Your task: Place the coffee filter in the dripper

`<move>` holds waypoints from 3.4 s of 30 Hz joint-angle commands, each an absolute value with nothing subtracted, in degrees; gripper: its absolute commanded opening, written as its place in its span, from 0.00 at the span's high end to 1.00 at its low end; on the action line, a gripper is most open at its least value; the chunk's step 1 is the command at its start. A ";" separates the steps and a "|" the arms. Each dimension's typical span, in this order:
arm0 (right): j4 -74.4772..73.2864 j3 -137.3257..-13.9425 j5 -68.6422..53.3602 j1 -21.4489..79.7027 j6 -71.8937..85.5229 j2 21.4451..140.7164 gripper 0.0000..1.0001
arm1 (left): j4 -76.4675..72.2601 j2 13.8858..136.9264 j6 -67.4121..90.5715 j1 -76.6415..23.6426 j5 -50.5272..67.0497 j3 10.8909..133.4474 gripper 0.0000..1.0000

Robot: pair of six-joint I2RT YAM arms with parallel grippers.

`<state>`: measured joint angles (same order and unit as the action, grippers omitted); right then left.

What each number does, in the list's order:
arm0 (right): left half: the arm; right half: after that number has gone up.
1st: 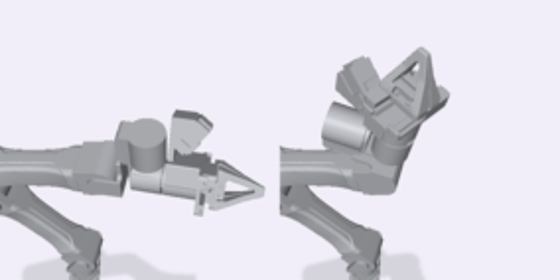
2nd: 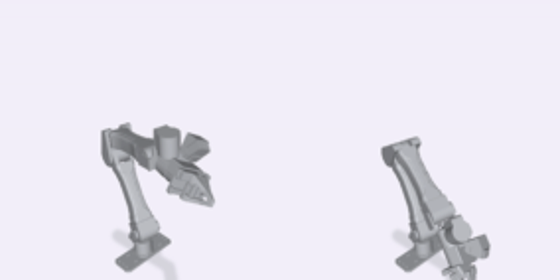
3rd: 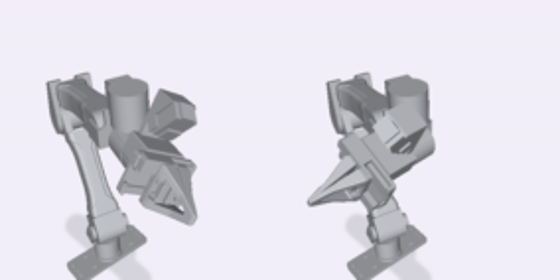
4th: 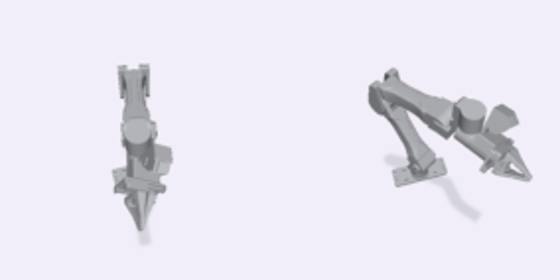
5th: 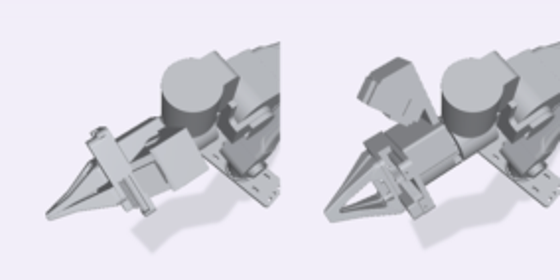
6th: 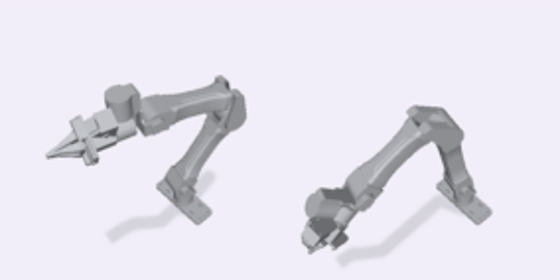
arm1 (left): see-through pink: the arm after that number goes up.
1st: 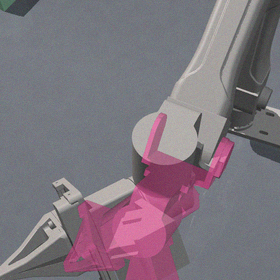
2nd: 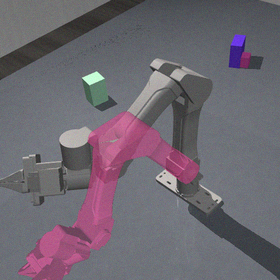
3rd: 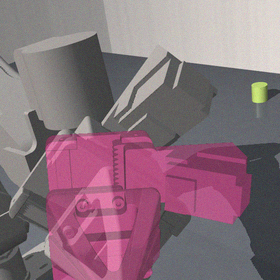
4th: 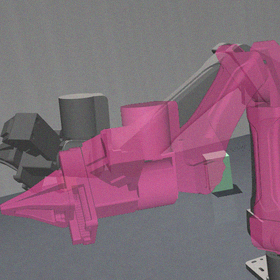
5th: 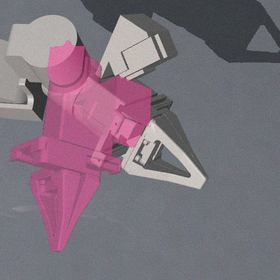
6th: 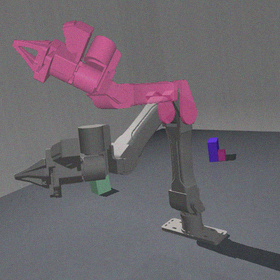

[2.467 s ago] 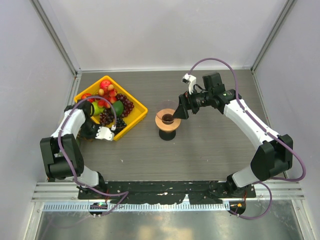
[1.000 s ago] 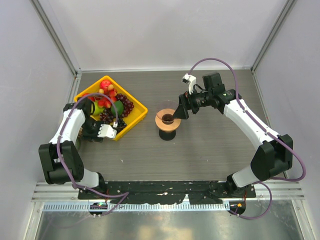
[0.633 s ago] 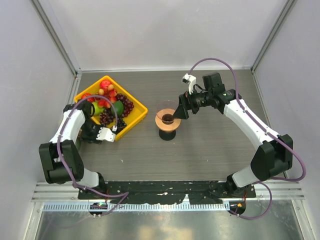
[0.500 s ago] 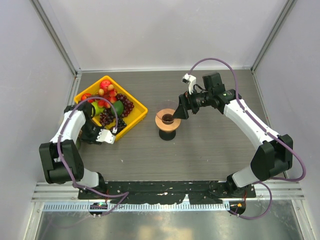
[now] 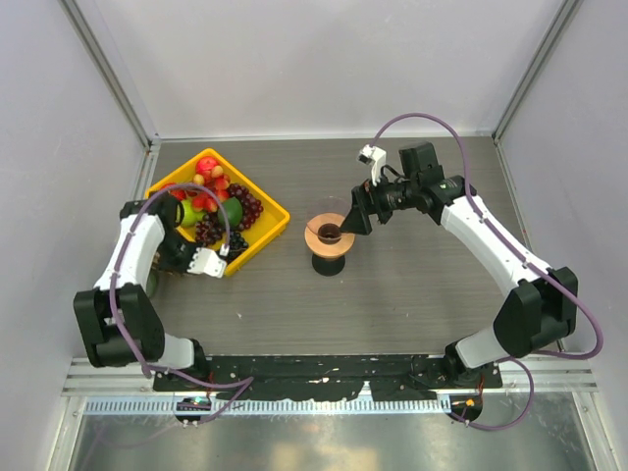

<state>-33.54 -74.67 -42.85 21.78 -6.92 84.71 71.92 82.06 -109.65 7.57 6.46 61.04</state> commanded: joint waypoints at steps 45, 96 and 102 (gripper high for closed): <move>-36.03 -83.06 -39.20 22.06 -12.48 76.99 0.00 | 57.57 84.20 -112.41 7.38 2.29 52.74 0.60; -9.41 -82.44 -47.99 40.60 -10.90 70.14 0.03 | 3.52 62.58 24.87 -23.82 57.92 83.41 1.00; -4.57 -83.40 -48.25 41.22 -3.35 72.77 0.37 | 2.55 62.40 25.05 -26.36 55.55 82.36 1.00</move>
<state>-10.20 -82.39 -48.36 40.99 -8.86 71.40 7.22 63.13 22.90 -24.93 57.67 82.98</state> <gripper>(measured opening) 0.746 0.075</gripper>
